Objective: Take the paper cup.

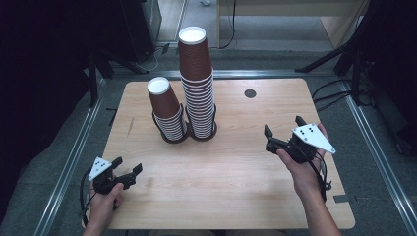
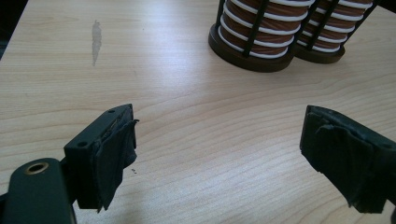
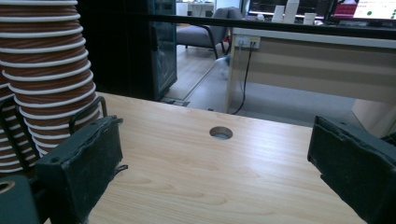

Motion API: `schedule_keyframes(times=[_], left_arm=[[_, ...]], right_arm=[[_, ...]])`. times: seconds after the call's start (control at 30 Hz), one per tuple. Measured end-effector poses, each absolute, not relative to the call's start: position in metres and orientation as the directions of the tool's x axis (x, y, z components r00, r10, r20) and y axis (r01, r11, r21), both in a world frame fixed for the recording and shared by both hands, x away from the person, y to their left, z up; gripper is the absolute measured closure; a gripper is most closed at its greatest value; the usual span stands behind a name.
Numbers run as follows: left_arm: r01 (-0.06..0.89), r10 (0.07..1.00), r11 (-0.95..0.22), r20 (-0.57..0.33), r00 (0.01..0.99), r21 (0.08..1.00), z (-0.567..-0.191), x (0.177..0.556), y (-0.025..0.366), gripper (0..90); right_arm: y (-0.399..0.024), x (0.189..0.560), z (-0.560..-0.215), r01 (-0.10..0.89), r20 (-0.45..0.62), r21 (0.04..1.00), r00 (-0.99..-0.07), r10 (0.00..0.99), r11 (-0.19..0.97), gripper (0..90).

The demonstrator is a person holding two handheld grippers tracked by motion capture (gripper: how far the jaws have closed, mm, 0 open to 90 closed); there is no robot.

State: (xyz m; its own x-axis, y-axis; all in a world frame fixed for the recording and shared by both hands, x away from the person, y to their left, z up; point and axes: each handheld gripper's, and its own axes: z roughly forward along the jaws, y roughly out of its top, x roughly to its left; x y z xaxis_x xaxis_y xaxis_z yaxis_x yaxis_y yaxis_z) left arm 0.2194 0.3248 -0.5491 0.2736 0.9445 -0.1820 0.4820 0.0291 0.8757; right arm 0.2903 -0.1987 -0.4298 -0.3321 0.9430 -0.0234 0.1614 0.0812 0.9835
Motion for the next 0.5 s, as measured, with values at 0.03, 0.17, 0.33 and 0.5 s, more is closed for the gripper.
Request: schedule_keyframes(times=[0.03, 0.17, 0.33, 0.5], left_arm=[[0.482, 0.944, 0.029, -0.182, 0.274, 0.876, -0.549, 0.219, 0.325, 10.8], [0.483, 0.944, 0.029, -0.183, 0.274, 0.875, -0.549, 0.219, 0.325, 10.8], [0.482, 0.944, 0.030, -0.184, 0.274, 0.875, -0.549, 0.219, 0.325, 10.8], [0.482, 0.944, 0.030, -0.184, 0.276, 0.876, -0.549, 0.219, 0.325, 10.8]], right_arm=[[-0.194, 0.293, -0.427, 0.161, -0.025, 0.983, -0.342, 0.939, 0.084, 3.0], [-0.186, 0.297, -0.423, 0.159, -0.028, 0.983, -0.354, 0.935, 0.089, 3.0], [-0.176, 0.303, -0.415, 0.147, -0.028, 0.985, -0.372, 0.928, 0.088, 2.9], [-0.162, 0.310, -0.408, 0.146, -0.019, 0.986, -0.395, 0.918, 0.083, 1.8]])
